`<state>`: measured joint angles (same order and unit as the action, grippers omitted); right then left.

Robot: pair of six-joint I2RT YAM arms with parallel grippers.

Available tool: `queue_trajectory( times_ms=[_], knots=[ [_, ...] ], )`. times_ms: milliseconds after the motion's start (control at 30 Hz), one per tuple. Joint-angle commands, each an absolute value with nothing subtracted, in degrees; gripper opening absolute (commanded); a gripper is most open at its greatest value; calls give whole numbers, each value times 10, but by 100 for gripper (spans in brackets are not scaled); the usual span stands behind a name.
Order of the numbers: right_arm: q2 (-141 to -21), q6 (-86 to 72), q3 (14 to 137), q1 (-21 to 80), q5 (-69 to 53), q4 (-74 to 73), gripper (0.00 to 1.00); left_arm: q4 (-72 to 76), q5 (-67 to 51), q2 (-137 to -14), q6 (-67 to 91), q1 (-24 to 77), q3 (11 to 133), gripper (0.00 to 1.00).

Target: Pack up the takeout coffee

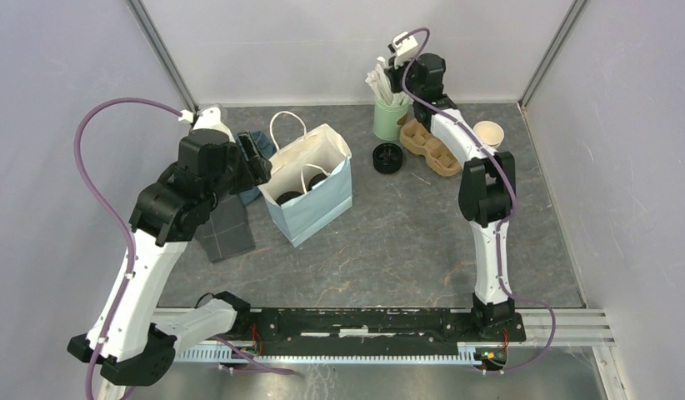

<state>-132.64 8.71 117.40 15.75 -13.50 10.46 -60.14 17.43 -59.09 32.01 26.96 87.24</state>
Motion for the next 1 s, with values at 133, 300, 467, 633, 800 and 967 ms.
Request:
queue_trajectory(
  times_ms=[133, 300, 467, 633, 800, 967],
  knots=[
    [-1158, 52, 1193, 160, -133, 141, 0, -543, 155, -560, 293, 266, 869, 69],
    [-1090, -90, 1143, 165, -207, 207, 0, -528, 149, -550, 291, 266, 869, 68],
    [-1042, -227, 1104, 187, -274, 266, 0, -511, 133, -551, 288, 266, 868, 68],
    [-972, -383, 993, 252, -361, 451, 0, -503, 135, -550, 283, 266, 868, 68],
    [-916, -288, 930, 356, -370, 398, 0, -499, 140, -538, 278, 266, 858, 68],
    [-907, -258, 883, 394, -369, 369, 0, -501, 140, -530, 278, 266, 858, 68]
  ],
)
